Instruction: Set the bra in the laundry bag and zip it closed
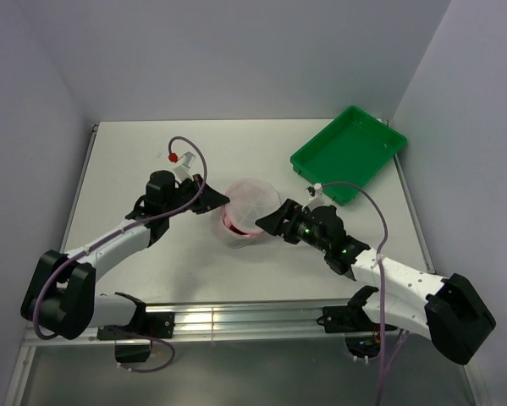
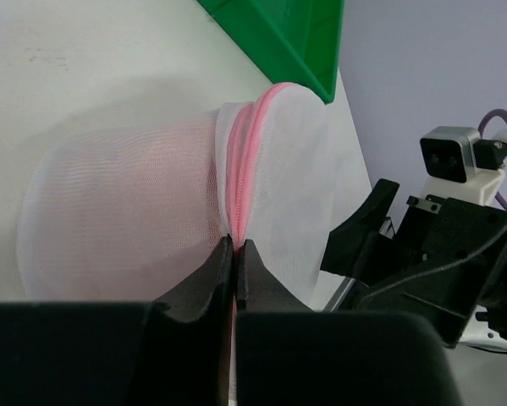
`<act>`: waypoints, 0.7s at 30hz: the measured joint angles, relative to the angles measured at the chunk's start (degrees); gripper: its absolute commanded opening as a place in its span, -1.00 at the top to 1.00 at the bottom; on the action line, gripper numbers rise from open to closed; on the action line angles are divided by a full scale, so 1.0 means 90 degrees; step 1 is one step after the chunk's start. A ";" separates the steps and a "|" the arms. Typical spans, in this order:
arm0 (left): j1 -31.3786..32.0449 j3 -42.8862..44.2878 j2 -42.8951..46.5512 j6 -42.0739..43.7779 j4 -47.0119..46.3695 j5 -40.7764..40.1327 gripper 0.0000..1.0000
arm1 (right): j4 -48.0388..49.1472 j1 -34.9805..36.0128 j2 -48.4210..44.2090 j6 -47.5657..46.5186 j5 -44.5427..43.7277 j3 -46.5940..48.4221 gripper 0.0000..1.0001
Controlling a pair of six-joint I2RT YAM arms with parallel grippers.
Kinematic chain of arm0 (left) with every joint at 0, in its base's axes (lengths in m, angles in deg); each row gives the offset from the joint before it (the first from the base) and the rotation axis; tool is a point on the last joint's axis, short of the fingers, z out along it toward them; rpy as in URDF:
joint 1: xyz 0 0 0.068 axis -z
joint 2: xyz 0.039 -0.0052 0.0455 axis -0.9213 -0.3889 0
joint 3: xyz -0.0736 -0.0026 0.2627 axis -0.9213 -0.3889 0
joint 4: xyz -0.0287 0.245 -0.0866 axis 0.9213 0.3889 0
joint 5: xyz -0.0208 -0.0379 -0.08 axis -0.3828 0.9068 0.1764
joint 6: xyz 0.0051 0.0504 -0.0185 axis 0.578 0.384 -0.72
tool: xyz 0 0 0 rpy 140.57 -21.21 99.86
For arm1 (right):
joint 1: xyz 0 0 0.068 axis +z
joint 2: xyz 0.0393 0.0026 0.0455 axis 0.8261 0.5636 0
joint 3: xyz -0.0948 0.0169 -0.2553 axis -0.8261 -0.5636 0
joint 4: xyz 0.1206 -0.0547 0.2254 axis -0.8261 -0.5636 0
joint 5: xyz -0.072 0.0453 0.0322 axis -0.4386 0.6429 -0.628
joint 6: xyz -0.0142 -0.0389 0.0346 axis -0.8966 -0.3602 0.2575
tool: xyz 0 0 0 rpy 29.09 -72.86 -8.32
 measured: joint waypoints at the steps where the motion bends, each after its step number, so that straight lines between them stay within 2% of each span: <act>1: -0.0015 0.0019 -0.0051 0.0000 -0.0039 0.0061 1.00 | 0.0148 -0.0080 0.0104 0.0000 0.0104 0.0000 -0.65; 6: -0.0141 0.0095 -0.0146 -0.0010 -0.0221 0.0359 1.00 | 0.0801 -0.0719 0.0593 0.0039 0.0466 0.0012 -0.57; 10: -0.0265 0.0170 -0.0372 -0.0107 -0.0442 0.0588 0.99 | 0.1054 -0.0823 0.1141 0.0087 0.0699 0.0104 -0.57; 13: -0.0318 0.0209 -0.0537 -0.0151 -0.0525 0.0685 0.99 | 0.1175 -0.0823 0.1379 0.0197 0.0845 0.0102 -0.30; 14: -0.0328 0.0236 -0.0588 -0.0153 -0.0522 0.0692 1.00 | 0.1229 -0.0823 0.1387 0.0243 0.0855 0.0102 -0.10; 17: -0.0333 0.0379 -0.0685 -0.0121 -0.0466 0.0670 1.00 | 0.1447 -0.0823 0.1292 0.0340 0.0845 0.0100 0.20; 19: -0.0333 0.0525 -0.0726 -0.0066 -0.0396 0.0549 0.98 | 0.1545 -0.0823 0.1202 0.0389 0.0823 0.0100 0.37; 21: -0.0333 0.0627 -0.0726 0.0015 -0.0270 0.0401 0.89 | 0.1576 -0.0823 0.1168 0.0435 0.0801 0.0097 0.42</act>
